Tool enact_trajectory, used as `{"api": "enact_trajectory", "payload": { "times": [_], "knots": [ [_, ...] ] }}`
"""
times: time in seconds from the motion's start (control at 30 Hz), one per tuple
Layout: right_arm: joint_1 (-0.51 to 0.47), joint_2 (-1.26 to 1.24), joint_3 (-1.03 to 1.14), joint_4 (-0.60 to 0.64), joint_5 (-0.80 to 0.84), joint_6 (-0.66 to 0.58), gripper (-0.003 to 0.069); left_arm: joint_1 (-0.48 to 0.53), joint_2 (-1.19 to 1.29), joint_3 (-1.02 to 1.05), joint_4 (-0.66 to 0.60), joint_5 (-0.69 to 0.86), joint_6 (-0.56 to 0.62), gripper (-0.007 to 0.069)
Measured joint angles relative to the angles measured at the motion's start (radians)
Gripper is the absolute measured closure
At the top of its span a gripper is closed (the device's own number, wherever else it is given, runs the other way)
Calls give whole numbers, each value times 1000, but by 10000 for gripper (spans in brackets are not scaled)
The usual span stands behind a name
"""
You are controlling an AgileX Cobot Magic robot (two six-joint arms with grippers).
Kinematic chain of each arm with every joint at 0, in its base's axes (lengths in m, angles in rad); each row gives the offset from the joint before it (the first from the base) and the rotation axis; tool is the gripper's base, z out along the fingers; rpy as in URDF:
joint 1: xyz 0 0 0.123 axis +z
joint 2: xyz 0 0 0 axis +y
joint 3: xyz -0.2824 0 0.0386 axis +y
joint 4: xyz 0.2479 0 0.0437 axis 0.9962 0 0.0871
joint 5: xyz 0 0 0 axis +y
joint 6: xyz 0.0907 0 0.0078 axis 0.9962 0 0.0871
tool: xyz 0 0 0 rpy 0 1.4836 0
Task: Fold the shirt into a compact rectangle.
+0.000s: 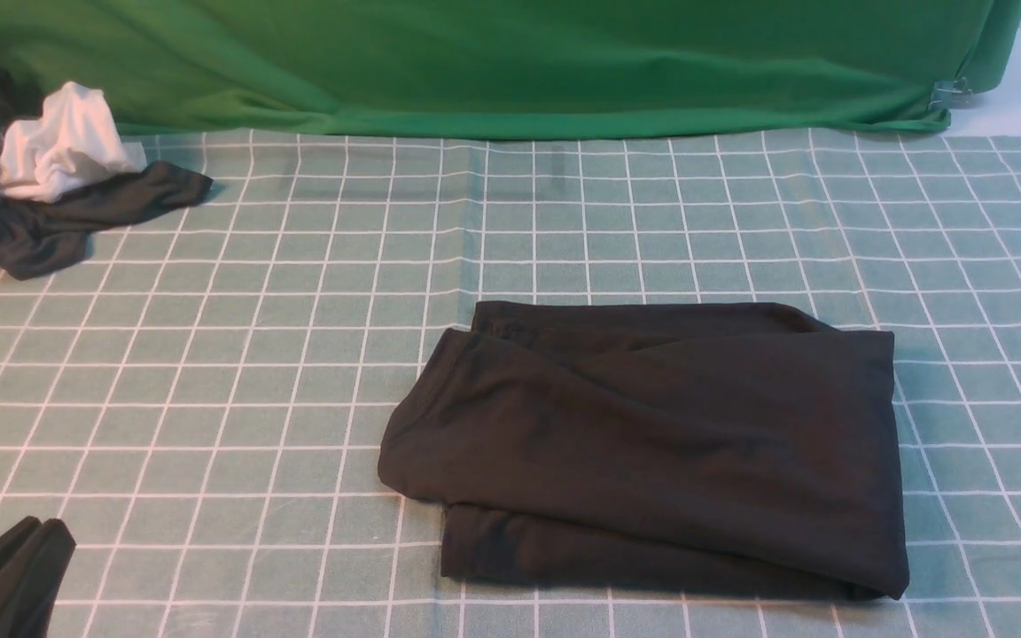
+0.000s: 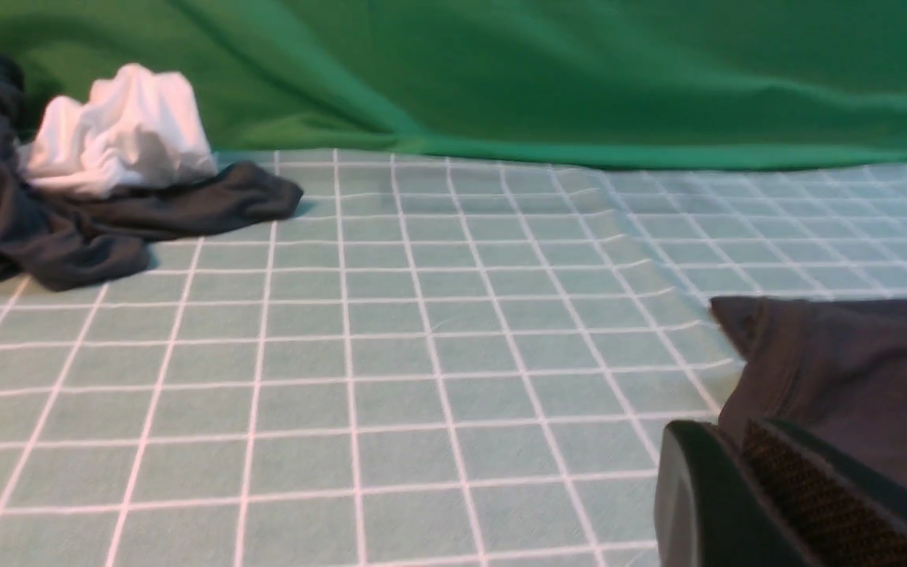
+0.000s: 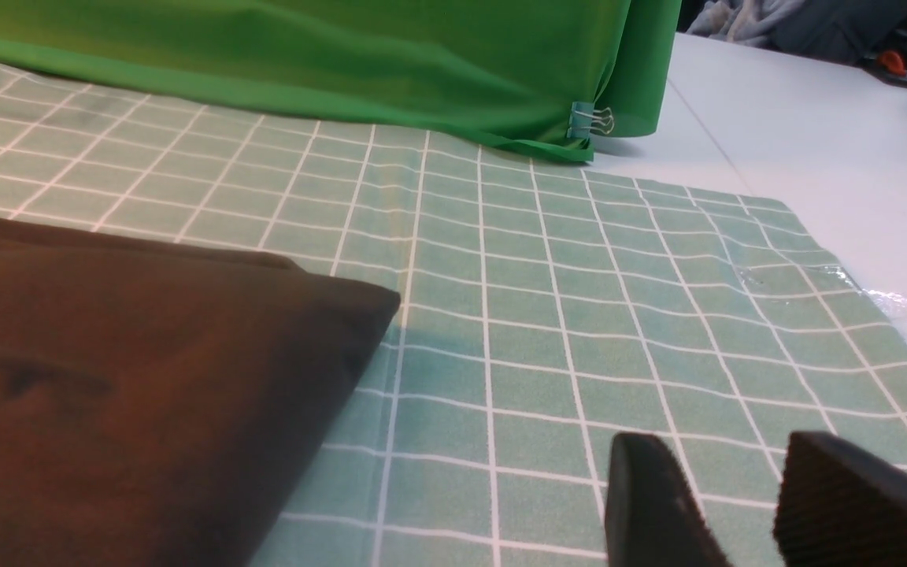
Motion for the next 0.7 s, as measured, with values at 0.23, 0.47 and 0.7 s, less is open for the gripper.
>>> {"api": "enact_trajectory", "payload": {
  "times": [0.23, 0.47, 0.7],
  "knots": [
    [0, 0, 0, 0, 0, 0, 420, 4, 0, 0, 13, 7, 0, 590],
    [0, 0, 0, 0, 0, 0, 420, 47, 0, 0, 14, 10, 0, 590],
    [0, 0, 0, 0, 0, 0, 420, 105, 0, 0, 17, 13, 0, 590]
  ]
}}
